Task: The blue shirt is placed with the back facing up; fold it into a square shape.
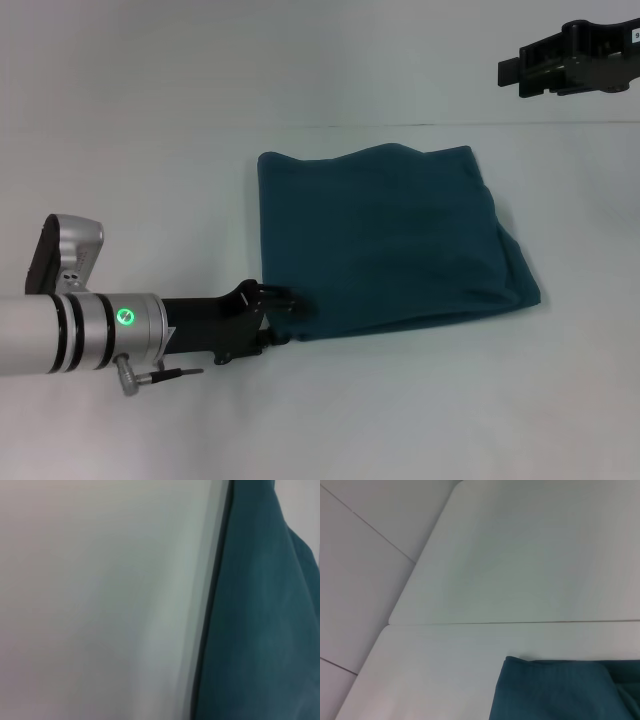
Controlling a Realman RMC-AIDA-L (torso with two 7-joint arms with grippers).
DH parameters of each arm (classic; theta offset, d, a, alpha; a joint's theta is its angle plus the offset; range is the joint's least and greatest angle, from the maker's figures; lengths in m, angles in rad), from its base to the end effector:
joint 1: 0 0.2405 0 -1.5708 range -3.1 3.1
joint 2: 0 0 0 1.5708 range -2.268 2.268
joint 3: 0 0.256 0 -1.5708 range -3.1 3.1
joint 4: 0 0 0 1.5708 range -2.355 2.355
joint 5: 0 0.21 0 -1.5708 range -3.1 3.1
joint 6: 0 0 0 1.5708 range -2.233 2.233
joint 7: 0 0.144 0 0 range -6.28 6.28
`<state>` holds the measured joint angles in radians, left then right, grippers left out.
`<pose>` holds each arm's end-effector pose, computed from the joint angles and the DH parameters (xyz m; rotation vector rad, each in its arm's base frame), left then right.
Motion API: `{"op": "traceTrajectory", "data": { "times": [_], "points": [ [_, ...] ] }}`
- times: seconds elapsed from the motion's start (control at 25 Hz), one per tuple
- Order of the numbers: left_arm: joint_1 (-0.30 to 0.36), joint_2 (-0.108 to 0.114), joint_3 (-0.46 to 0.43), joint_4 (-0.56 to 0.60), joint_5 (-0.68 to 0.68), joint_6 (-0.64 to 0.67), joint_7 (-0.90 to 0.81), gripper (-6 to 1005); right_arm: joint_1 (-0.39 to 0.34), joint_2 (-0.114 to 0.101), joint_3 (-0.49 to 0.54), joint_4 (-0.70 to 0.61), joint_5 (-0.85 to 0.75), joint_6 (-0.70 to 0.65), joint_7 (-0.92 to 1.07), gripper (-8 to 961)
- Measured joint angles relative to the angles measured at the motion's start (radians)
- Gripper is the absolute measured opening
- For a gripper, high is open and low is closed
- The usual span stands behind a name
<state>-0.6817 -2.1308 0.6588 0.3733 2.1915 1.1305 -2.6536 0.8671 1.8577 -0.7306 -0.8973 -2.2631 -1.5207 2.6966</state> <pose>-0.2716 0.3507 -0.0803 -1.7670 -2.3991 -0.5937 0.1692 0.4428 0.1189 -2.2847 1.5799 0.4441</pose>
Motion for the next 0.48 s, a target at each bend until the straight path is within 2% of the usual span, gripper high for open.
{"op": "traceTrajectory", "data": {
  "times": [0.48],
  "points": [
    [0.012, -0.003, 0.006, 0.021, 0.003, 0.03, 0.008, 246, -0.002, -0.003, 0.009, 0.0, 0.002, -0.008, 0.001, 418]
  ]
}}
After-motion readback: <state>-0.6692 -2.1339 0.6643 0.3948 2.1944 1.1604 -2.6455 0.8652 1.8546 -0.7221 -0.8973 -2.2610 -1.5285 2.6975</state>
